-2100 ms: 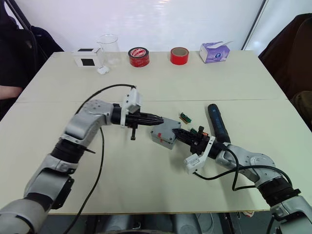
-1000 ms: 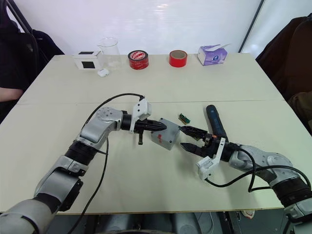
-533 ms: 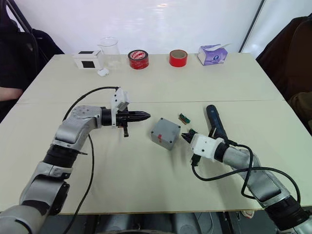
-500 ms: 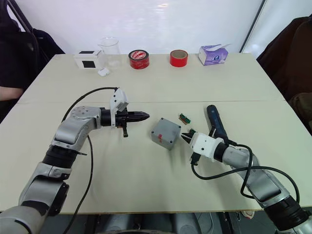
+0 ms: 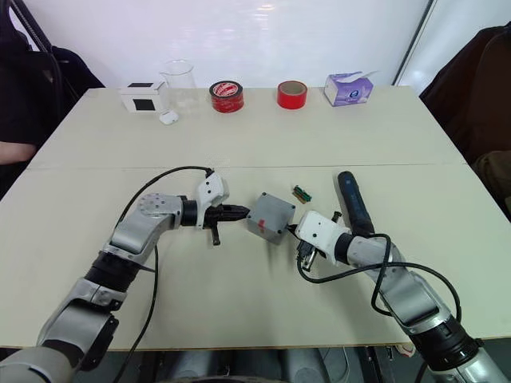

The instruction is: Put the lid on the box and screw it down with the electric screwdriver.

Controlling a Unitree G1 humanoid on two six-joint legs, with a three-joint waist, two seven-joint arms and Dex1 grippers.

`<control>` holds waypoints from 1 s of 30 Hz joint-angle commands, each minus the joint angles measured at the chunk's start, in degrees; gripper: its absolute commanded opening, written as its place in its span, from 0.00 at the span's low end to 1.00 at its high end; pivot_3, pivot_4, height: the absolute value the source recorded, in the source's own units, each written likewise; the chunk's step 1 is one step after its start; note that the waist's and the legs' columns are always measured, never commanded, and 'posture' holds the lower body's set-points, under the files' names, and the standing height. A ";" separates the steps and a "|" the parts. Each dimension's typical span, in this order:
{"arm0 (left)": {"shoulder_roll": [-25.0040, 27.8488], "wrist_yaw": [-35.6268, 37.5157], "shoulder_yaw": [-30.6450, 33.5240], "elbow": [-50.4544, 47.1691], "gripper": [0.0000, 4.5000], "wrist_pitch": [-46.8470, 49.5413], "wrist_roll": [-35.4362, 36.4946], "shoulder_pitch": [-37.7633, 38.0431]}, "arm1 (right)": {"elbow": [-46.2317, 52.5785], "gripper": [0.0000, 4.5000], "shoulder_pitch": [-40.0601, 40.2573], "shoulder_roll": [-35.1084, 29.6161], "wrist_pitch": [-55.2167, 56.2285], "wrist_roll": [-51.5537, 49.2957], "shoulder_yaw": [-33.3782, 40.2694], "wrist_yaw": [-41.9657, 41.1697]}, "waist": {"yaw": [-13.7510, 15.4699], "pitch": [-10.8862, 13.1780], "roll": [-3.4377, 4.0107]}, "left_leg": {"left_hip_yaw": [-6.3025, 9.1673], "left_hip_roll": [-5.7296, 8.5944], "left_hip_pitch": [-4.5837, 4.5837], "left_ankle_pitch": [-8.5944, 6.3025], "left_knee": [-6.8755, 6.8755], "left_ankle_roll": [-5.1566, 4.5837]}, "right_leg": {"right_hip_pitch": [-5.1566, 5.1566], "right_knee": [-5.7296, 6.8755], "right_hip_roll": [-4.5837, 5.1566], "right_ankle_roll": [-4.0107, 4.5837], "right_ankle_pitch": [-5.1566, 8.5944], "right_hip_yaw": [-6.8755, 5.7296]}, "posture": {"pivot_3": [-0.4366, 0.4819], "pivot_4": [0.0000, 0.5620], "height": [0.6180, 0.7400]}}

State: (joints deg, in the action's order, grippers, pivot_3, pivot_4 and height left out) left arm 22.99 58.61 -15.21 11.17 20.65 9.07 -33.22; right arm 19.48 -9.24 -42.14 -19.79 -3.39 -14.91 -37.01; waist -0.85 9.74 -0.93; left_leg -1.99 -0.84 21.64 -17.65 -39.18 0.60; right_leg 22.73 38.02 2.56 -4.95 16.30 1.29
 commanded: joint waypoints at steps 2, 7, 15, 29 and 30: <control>0.55 3.08 -1.32 -2.99 0.00 -0.02 0.87 0.58 | 0.46 0.01 -2.35 1.80 1.15 0.71 -1.48 -3.04 | 0.07 0.00 0.00 | 0.00 0.00 0.00 0.00 0.00 0.00 | 0.00 0.00 -0.01 0.00 0.00 0.00 | 0.48 0.27 1.00; 2.71 6.66 -0.82 -7.99 0.00 3.15 3.29 2.12 | -1.29 0.01 -4.51 4.17 1.00 1.23 -2.92 -5.54 | -0.02 0.00 0.00 | 0.00 0.00 0.07 0.00 0.01 0.00 | 0.06 0.00 0.01 0.00 0.00 -0.01 | 0.48 0.27 1.00; 5.45 7.54 0.27 -14.87 0.00 7.68 5.16 4.68 | -2.73 0.01 -6.80 6.79 0.42 1.92 -4.32 -9.03 | 0.00 0.01 -0.01 | 0.00 -0.01 0.11 0.00 0.01 0.00 | 0.08 -0.01 0.07 0.00 0.00 -0.01 | 0.48 0.27 1.00; 9.53 6.70 0.58 -18.71 0.00 8.54 5.12 9.25 | 0.43 0.01 -7.13 7.77 -1.93 0.60 -4.73 -14.65 | 0.08 0.02 0.00 | 0.02 -0.02 0.24 -0.01 0.03 0.00 | 0.22 -0.02 0.11 0.01 0.00 -0.02 | 0.48 0.27 1.00; 9.58 6.56 0.59 -18.74 0.00 8.55 5.13 9.30 | 0.67 0.01 -7.06 7.73 -2.12 0.58 -4.70 -14.97 | 0.06 0.02 0.00 | 0.03 -0.02 0.32 -0.01 0.03 0.00 | 0.30 -0.02 0.11 0.01 0.00 -0.02 | 0.48 0.27 1.00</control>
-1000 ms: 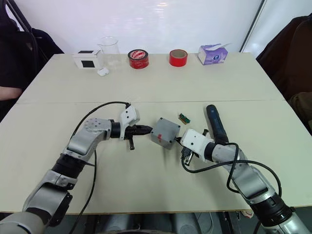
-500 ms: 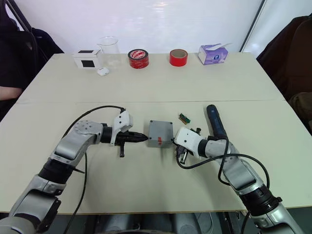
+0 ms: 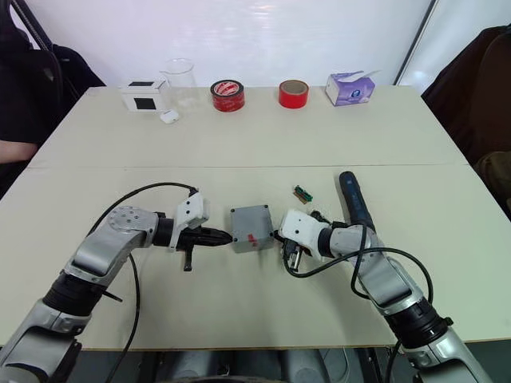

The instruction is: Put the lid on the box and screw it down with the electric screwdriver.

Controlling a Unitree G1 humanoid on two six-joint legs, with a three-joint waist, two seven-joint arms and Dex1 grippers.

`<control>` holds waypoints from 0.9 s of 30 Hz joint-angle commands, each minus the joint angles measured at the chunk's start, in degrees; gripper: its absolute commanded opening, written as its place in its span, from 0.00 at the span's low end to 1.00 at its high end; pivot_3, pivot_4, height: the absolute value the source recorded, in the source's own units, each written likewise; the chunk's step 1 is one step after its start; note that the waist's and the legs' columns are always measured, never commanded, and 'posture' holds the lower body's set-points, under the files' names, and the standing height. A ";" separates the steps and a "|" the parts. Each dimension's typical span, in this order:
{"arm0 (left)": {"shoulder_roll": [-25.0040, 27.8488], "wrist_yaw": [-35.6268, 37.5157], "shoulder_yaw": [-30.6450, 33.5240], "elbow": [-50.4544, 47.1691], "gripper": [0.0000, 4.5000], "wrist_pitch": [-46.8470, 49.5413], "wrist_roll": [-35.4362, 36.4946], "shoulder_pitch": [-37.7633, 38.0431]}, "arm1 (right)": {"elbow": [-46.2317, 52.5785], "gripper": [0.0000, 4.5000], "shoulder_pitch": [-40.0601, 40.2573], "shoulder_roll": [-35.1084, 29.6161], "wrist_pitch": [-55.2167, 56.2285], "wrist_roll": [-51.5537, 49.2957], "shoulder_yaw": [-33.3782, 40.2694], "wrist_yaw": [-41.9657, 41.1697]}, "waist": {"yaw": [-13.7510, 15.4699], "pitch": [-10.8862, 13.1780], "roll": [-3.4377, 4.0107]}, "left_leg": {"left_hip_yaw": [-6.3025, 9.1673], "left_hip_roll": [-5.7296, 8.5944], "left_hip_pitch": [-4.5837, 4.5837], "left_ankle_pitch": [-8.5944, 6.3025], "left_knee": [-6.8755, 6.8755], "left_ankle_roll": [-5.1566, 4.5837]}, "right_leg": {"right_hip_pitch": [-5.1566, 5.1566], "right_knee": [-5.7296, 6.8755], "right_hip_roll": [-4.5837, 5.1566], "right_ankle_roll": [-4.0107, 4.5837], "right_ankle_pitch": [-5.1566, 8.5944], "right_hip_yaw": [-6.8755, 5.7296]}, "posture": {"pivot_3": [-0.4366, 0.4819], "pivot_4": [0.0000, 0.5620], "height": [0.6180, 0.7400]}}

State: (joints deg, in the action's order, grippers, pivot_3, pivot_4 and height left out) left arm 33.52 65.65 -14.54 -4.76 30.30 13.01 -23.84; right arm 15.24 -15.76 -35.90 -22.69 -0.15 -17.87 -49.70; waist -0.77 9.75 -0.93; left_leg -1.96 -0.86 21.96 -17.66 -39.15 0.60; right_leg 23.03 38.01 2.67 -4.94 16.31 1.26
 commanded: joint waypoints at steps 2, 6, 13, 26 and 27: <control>-0.83 -0.64 -0.04 -2.85 0.00 -1.12 1.23 -0.01 | 5.31 0.01 -0.43 1.47 0.41 -2.68 -1.62 -2.78 | -0.01 0.00 0.00 | 0.01 0.00 0.19 0.00 -0.01 0.00 | 0.19 0.02 0.00 0.00 -0.01 -0.01 | 0.48 0.27 1.00; -0.24 -0.60 0.09 -3.13 0.00 -1.08 1.33 0.13 | 5.37 0.01 -0.51 1.45 0.26 -2.30 -1.49 -3.20 | -0.01 0.00 0.00 | 0.04 0.00 0.25 0.00 -0.02 0.00 | 0.23 0.01 0.00 0.00 -0.01 -0.05 | 0.48 0.27 1.00; 0.57 -1.45 0.67 -3.41 0.00 -0.90 1.39 0.02 | 6.28 0.01 0.16 0.17 -0.46 -2.42 -0.87 -4.67 | 0.02 0.00 0.00 | 0.04 0.00 0.26 0.00 -0.02 0.00 | 0.24 0.01 0.00 0.00 -0.01 -0.06 | 0.48 0.27 1.00; 11.46 1.52 14.58 -16.91 0.00 6.79 14.51 2.91 | 14.94 0.20 8.63 -3.14 -13.73 -12.86 24.87 2.40 | 0.11 0.02 0.00 | 0.13 0.00 0.43 0.00 -0.02 0.00 | 0.35 -0.02 0.10 0.00 -0.01 -0.12 | 0.48 0.27 1.00; 11.94 1.57 15.33 -17.91 0.00 7.45 15.81 2.70 | 15.28 0.28 8.74 -3.04 -15.55 -13.75 26.39 3.25 | 0.10 0.02 0.00 | 0.12 0.00 0.43 0.00 -0.02 0.01 | 0.35 -0.02 0.11 0.00 -0.01 -0.12 | 0.48 0.27 1.00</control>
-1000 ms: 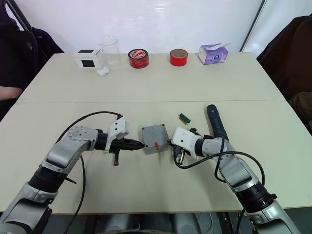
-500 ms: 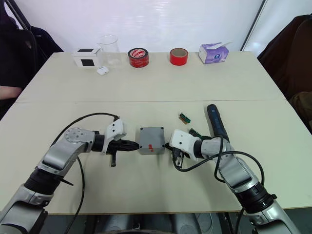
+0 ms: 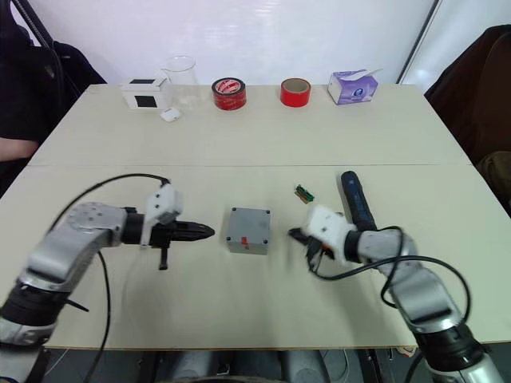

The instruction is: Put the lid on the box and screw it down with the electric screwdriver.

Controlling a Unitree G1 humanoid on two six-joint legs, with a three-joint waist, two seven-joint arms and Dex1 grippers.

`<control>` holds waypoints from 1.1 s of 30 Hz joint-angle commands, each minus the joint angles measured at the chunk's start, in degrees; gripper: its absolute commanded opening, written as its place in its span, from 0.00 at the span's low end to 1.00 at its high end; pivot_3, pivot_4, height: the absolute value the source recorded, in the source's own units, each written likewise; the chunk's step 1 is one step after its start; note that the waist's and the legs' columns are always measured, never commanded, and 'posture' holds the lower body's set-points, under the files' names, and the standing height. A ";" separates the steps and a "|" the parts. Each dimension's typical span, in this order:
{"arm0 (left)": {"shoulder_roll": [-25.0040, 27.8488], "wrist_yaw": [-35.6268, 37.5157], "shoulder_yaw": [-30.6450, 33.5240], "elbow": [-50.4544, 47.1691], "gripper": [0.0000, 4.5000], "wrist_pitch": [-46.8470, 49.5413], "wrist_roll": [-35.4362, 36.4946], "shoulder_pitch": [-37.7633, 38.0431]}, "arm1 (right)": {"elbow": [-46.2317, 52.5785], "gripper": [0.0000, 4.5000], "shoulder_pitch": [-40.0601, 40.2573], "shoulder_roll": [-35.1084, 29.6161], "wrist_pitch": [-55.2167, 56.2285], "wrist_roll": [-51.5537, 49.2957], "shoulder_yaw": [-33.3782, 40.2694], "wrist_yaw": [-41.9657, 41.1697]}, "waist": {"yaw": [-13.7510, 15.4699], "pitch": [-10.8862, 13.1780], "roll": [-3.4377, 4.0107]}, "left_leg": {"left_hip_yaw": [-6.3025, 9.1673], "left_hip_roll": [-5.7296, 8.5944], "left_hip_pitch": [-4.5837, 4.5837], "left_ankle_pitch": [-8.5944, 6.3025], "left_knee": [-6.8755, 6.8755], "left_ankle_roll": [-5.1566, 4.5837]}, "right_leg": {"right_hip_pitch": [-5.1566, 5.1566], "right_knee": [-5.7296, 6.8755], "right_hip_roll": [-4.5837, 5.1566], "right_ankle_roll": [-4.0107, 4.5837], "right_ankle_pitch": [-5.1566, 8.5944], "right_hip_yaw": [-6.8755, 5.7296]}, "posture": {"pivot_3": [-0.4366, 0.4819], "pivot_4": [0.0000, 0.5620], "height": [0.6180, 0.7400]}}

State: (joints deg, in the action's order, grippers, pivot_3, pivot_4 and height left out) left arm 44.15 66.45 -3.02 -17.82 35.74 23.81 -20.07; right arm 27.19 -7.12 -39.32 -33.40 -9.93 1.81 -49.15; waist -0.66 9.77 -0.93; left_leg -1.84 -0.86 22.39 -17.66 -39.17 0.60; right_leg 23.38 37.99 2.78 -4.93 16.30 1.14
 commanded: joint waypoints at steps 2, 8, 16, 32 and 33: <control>1.66 0.45 4.48 -6.43 0.00 3.09 7.10 -2.30 | 2.87 0.47 0.21 0.53 -8.37 -5.29 8.94 4.53 | 0.00 0.00 0.00 | 0.01 0.00 -0.01 0.00 0.00 0.00 | -0.02 -0.01 0.00 0.00 0.00 0.00 | 0.48 0.27 1.00; 0.98 -1.22 3.31 -7.16 0.00 4.08 9.36 -6.43 | -0.32 0.80 -0.91 1.11 -17.33 -9.12 9.98 7.93 | -0.04 0.00 0.00 | 0.01 0.01 -0.01 0.00 0.00 0.00 | -0.02 -0.01 -0.05 0.00 0.00 0.00 | 0.48 0.27 1.00; -0.09 -2.40 1.09 -6.89 0.00 3.69 9.65 -8.61 | -6.61 0.80 -4.59 2.03 -16.60 -8.75 6.15 10.88 | -0.15 0.01 0.02 | -0.02 0.02 -0.01 0.00 0.01 0.00 | 0.01 -0.01 -0.21 0.00 0.00 0.03 | 0.48 0.27 1.00; 0.10 -4.76 -0.40 -7.57 0.00 2.97 9.25 -8.75 | -7.35 0.34 -5.14 1.30 -17.81 -10.85 4.40 11.36 | -0.09 0.01 0.02 | -0.02 0.04 0.00 0.00 0.01 0.00 | 0.01 -0.02 -0.22 -0.01 0.00 0.03 | 0.48 0.27 1.00; 0.09 -4.82 -0.46 -7.57 0.00 2.94 9.25 -8.77 | -7.26 0.22 -5.07 1.31 -17.88 -10.86 4.28 11.46 | -0.10 0.01 0.02 | -0.02 0.04 0.00 0.00 0.01 0.00 | 0.01 -0.02 -0.22 -0.01 0.00 0.03 | 0.48 0.27 1.00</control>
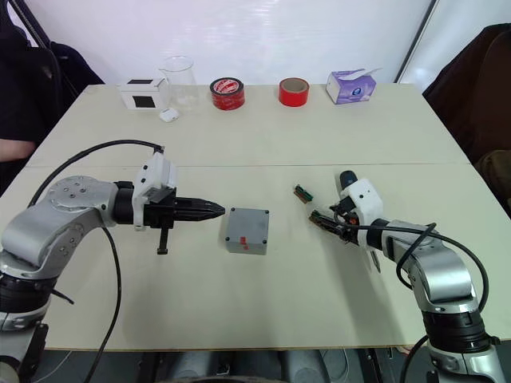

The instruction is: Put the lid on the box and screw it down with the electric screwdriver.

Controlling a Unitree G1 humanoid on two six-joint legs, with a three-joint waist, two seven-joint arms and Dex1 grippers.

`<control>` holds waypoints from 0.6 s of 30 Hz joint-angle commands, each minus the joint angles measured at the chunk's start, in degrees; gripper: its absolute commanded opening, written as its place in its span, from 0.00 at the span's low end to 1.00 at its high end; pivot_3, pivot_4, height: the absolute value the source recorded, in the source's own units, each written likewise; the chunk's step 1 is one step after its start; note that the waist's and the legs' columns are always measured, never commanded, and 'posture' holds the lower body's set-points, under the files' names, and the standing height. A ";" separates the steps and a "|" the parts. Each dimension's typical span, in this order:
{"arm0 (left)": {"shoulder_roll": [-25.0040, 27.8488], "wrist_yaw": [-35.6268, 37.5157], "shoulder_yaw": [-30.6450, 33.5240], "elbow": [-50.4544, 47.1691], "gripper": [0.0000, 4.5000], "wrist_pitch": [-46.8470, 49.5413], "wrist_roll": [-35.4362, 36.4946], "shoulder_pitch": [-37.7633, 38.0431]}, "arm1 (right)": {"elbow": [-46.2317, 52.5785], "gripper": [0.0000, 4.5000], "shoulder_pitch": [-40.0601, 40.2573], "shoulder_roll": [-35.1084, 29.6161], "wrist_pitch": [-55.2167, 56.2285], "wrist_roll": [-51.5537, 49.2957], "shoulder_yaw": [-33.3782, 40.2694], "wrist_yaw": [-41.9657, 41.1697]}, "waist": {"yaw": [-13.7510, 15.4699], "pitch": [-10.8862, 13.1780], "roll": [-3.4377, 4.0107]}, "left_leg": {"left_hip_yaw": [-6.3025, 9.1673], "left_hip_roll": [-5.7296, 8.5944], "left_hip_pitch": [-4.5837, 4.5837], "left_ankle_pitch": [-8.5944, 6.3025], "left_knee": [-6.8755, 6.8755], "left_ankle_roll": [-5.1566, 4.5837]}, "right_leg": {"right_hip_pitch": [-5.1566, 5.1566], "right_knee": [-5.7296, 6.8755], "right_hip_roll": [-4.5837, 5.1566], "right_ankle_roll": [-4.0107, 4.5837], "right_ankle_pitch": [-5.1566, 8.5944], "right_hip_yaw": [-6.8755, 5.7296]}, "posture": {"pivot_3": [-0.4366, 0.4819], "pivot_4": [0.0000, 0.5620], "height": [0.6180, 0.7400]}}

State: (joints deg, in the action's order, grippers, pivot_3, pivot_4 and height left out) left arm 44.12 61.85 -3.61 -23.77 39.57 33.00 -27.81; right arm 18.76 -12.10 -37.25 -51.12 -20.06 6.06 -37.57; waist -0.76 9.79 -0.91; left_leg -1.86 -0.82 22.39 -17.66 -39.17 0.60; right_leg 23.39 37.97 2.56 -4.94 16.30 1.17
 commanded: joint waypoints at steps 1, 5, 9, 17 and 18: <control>0.10 -0.26 0.04 -1.57 0.00 -0.96 0.01 -1.10 | 1.22 0.14 -0.10 -0.77 -0.55 -0.83 -0.13 -0.03 | 0.01 0.00 0.00 | 0.00 0.00 0.00 0.00 0.00 0.00 | 0.00 0.00 0.00 0.00 0.00 0.00 | 0.48 0.27 1.00; 0.03 -0.43 -0.14 -1.33 0.00 -1.10 -0.14 -1.38 | 1.25 0.01 -0.11 -1.07 -1.22 -0.85 -0.75 0.13 | 0.02 0.00 0.00 | 0.00 0.00 0.00 0.00 0.00 0.00 | 0.00 0.00 0.00 0.00 0.00 0.00 | 0.48 0.27 1.00; -0.15 -0.85 -0.27 -0.94 0.00 -1.13 -0.31 -1.65 | 1.44 0.01 -0.91 -0.76 -1.71 -1.44 -0.02 0.70 | 0.01 0.00 0.00 | 0.00 0.00 0.00 0.00 0.00 0.00 | 0.00 0.00 0.00 0.00 0.00 0.00 | 0.48 0.27 1.00; 0.48 -0.82 0.23 -1.12 0.00 -1.15 -0.21 -0.72 | 5.92 0.01 -3.75 -2.11 -6.04 -6.85 4.79 0.29 | 0.00 0.00 0.00 | 0.00 0.00 0.00 0.00 0.00 0.00 | 0.00 0.00 0.00 0.00 0.00 0.00 | 0.48 0.27 1.00; 0.61 -0.77 0.33 -1.05 0.00 -1.19 -0.24 -0.59 | 6.76 0.01 -4.18 -2.45 -6.66 -7.50 4.98 0.12 | 0.00 0.00 0.00 | 0.00 0.00 0.00 0.00 0.00 0.00 | 0.00 0.00 0.00 0.00 0.00 0.00 | 0.48 0.27 1.00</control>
State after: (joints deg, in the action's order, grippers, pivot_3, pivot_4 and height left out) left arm 44.08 61.01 -3.81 -23.72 39.39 32.94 -28.49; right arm 21.98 -14.85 -38.57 -56.71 -25.33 8.73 -36.97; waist -0.75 9.79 -0.91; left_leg -1.86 -0.82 22.39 -17.66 -39.16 0.60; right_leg 23.39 37.97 2.57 -4.94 16.30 1.17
